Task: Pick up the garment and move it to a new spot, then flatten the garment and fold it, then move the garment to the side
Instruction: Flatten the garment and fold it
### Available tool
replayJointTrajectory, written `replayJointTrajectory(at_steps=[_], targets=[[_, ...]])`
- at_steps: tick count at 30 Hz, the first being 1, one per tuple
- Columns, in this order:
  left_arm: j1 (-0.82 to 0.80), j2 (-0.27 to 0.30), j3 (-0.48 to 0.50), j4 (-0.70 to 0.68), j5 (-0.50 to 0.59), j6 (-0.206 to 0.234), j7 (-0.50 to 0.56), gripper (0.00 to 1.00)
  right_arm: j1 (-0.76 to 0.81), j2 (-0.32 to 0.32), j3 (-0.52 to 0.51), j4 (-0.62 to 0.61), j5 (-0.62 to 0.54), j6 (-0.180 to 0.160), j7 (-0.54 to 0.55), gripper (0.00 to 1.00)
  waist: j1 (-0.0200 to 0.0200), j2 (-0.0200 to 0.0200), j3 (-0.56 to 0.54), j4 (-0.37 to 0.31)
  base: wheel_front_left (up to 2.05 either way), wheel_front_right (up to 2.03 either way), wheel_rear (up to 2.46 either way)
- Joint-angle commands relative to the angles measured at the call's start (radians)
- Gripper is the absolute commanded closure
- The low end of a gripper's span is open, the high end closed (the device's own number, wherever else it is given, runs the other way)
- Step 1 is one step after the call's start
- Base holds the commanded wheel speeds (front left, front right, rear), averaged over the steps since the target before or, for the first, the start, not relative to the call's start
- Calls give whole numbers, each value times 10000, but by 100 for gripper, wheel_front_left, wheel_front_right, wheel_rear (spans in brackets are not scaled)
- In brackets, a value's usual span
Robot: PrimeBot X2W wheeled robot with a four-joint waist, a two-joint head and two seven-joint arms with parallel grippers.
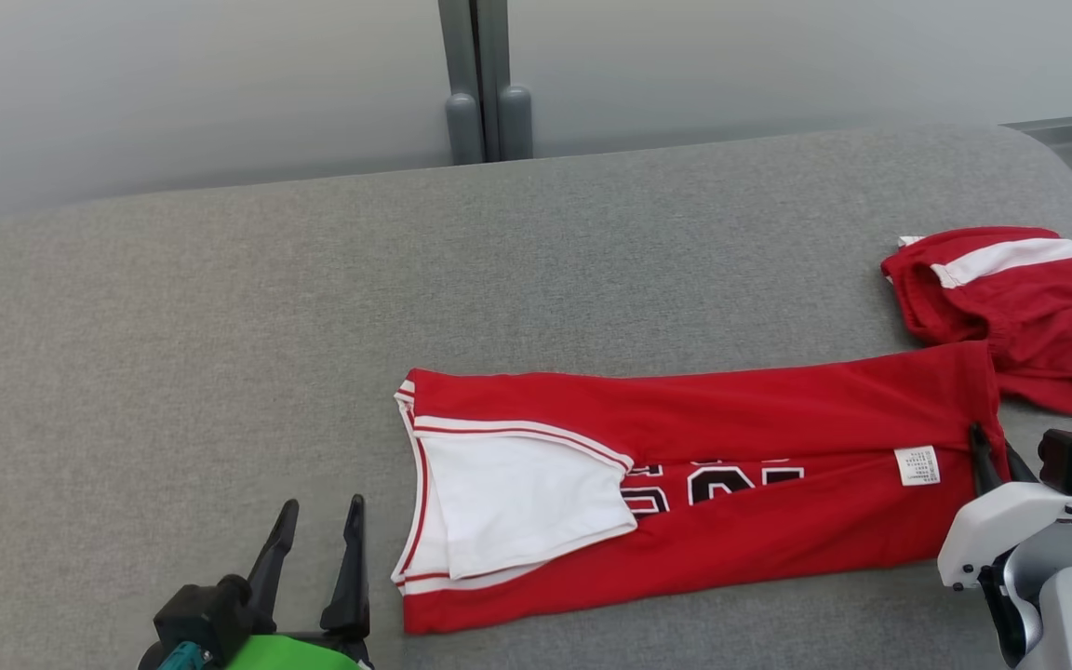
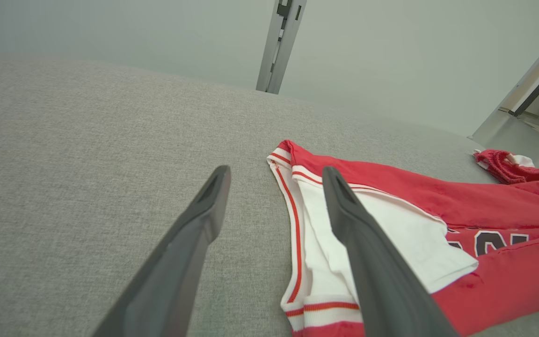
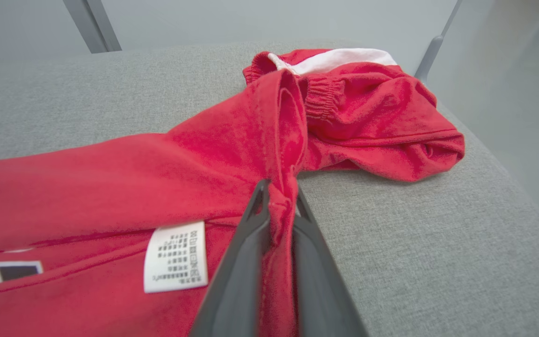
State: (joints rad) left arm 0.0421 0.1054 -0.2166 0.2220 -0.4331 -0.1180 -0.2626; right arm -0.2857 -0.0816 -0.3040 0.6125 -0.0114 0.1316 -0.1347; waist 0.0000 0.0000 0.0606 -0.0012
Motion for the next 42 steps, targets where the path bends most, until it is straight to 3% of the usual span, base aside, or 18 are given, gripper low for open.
replayJointTrajectory(at_steps=[1,11,19,28,42], targets=[[127,-57,-25,29,77,-40,-25,0,189,-41,-40,-226,98,-21,95,100,0,0,-118,-204,0,0,0],[-161,-166,-300,259,93,-116,-25,0,524,261,1039,-1657,948,-19,596,100,0,0,-134,104,0,0,0],[-65,-44,-198,305,163,-123,-24,0,548,290,3754,-1981,3662,-18,311,100,0,0,-338,934,0,0,0],[126,4,-295,402,128,-136,-25,0,-138,286,7002,-1434,5774,-18,-309,100,0,0,-505,1972,0,0,0],[40,24,-545,530,49,-142,-24,0,-1893,286,9211,740,7874,-16,-1116,100,0,0,-433,2941,0,0,0]])
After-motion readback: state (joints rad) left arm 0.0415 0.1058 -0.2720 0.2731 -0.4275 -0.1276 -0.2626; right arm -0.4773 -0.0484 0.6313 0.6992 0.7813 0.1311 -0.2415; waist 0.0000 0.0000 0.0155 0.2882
